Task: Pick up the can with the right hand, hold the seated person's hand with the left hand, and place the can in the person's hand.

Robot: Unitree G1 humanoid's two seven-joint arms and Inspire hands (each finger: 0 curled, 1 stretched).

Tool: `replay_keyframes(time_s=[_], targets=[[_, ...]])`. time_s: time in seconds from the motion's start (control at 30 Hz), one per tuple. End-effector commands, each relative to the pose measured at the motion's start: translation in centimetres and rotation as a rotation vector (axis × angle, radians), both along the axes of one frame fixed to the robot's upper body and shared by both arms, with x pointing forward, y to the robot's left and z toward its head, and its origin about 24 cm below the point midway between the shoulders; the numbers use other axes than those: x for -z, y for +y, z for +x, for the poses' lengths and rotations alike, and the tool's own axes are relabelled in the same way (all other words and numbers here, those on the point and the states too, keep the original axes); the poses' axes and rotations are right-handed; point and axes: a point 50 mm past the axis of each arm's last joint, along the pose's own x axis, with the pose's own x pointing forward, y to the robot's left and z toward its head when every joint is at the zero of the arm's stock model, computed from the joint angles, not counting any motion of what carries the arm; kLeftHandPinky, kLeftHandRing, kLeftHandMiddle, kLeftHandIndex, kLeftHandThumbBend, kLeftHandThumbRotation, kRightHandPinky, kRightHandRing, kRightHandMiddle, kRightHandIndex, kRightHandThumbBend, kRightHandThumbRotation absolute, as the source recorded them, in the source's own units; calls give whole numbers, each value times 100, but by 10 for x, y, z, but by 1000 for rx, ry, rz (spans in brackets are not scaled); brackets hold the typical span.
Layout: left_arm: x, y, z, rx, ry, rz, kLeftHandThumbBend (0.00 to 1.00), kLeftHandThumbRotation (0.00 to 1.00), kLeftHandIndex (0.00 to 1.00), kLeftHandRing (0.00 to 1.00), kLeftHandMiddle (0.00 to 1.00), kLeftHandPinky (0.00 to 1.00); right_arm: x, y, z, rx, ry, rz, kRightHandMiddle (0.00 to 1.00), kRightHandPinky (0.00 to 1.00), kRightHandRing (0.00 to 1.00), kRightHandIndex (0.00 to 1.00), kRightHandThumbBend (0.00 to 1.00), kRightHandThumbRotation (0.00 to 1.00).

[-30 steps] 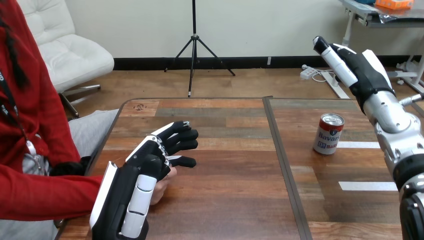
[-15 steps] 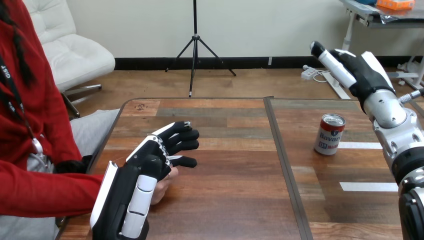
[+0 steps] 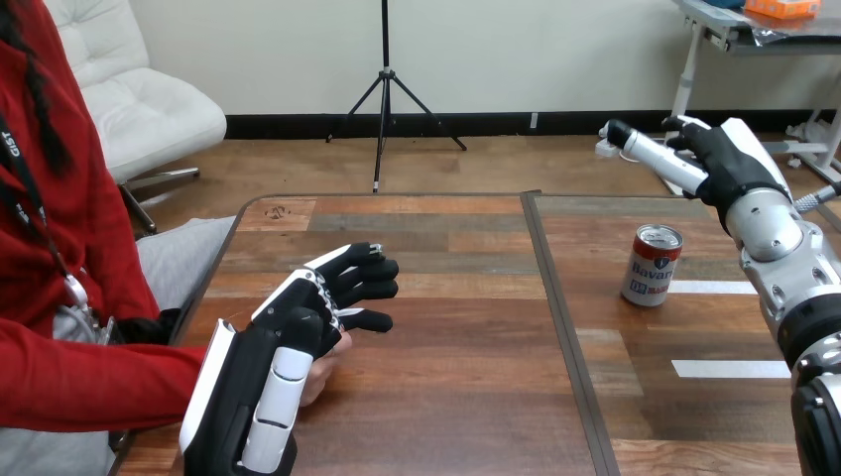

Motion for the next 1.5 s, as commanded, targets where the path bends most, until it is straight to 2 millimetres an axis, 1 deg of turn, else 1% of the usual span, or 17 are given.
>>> replay_keyframes(time_s=[0.0,0.17,0.27,0.53,0.7,0.83,0.93,1.0,1.23,1.47], targets=[[-13,-1,8,-2,-87,-9,57,100,75,74,75,64,-23,-6,6,21,-81,-8,88,73,84,89,100,56],[-13,-1,7,-1,-83,-14,58,100,75,74,75,64,-18,-6,4,26,-58,-23,88,72,84,89,100,50],[-13,-1,7,0,-84,-17,58,100,75,74,75,65,-15,-6,4,28,-40,-30,88,72,84,90,100,49],[-13,-1,6,1,-71,-21,59,99,75,75,75,66,-7,-5,1,27,-13,-44,91,73,87,93,100,47],[-13,-1,5,-4,-77,-20,59,99,75,74,75,66,-3,-6,0,22,6,-70,91,72,87,93,100,48],[-13,0,5,-2,-74,-18,59,98,75,74,74,66,0,-5,-1,25,13,-33,90,70,85,94,100,48],[-12,0,5,-1,-78,-18,59,98,75,74,74,66,2,-5,-2,27,25,-15,93,72,88,95,100,47],[-12,0,5,4,-82,-21,59,98,75,74,75,66,3,-5,-2,30,33,-36,93,73,87,96,100,47],[-12,0,5,-3,-76,-20,59,98,74,73,74,65,6,-5,-3,29,52,-30,93,72,87,97,100,46],[-12,0,4,-11,-69,-15,60,98,74,73,74,65,8,-5,-4,25,69,-39,95,76,92,98,100,45]])
